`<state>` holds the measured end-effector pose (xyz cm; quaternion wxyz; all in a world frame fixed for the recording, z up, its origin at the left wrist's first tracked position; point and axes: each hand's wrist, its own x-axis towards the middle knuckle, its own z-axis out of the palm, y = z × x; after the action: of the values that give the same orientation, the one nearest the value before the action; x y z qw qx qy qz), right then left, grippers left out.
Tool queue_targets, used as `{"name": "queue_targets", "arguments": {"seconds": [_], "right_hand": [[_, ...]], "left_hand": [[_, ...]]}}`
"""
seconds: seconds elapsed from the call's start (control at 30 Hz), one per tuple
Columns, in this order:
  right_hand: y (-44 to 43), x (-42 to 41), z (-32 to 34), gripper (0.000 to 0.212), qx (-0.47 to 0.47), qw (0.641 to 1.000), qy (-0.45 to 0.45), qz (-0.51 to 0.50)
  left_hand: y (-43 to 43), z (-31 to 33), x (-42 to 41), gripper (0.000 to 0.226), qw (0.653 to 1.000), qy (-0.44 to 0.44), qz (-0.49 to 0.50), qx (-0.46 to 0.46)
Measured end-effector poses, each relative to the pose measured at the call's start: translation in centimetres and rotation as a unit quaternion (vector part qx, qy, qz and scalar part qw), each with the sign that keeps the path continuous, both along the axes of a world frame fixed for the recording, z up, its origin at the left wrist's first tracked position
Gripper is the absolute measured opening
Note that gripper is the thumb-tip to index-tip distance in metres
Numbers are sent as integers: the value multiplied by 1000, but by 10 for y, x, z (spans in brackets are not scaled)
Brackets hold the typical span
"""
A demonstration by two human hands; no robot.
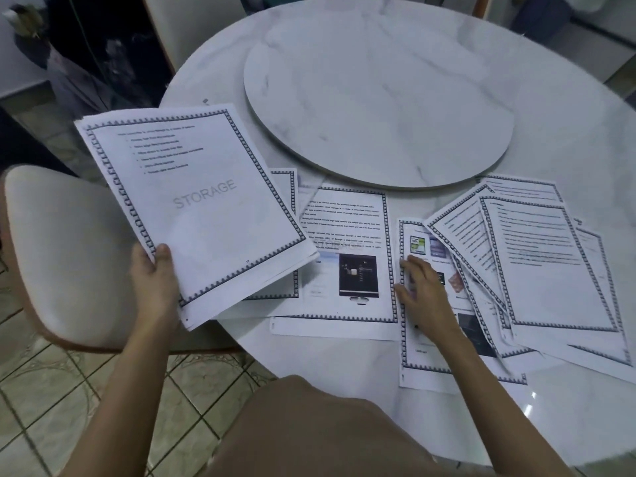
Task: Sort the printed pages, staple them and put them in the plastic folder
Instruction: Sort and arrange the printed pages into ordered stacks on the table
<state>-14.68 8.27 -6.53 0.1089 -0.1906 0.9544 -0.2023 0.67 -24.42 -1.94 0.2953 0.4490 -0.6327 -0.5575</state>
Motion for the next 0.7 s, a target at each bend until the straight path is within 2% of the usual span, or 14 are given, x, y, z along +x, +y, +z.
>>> {"name": "queue_targets", "arguments": {"seconds": [0.1, 0.27, 0.33, 0.5, 0.63, 0.7], "right_hand": [[3, -2, -1, 47, -3, 1000, -3, 1], [-20, -2, 1, 36, -40, 997, 31, -59], [-36, 0, 3, 39, -46, 995, 15, -87], [-65, -1, 5, 65, 17, 988, -14, -151], [-72, -8, 8, 65, -14, 977, -60, -203], [-71, -13, 6, 53, -45, 972, -81, -216]], "left_hand": [[-3, -3, -4, 32, 1000, 1, -9, 3], [-1, -1, -10, 32, 1000, -3, -16, -5], [-1, -1, -11, 32, 1000, -4, -18, -8], [0, -1, -15, 32, 1000, -2, -28, -3], [-1, -5, -17, 32, 999, -1, -34, -6], [-1, -6, -17, 32, 999, 1, -36, 1]]}}
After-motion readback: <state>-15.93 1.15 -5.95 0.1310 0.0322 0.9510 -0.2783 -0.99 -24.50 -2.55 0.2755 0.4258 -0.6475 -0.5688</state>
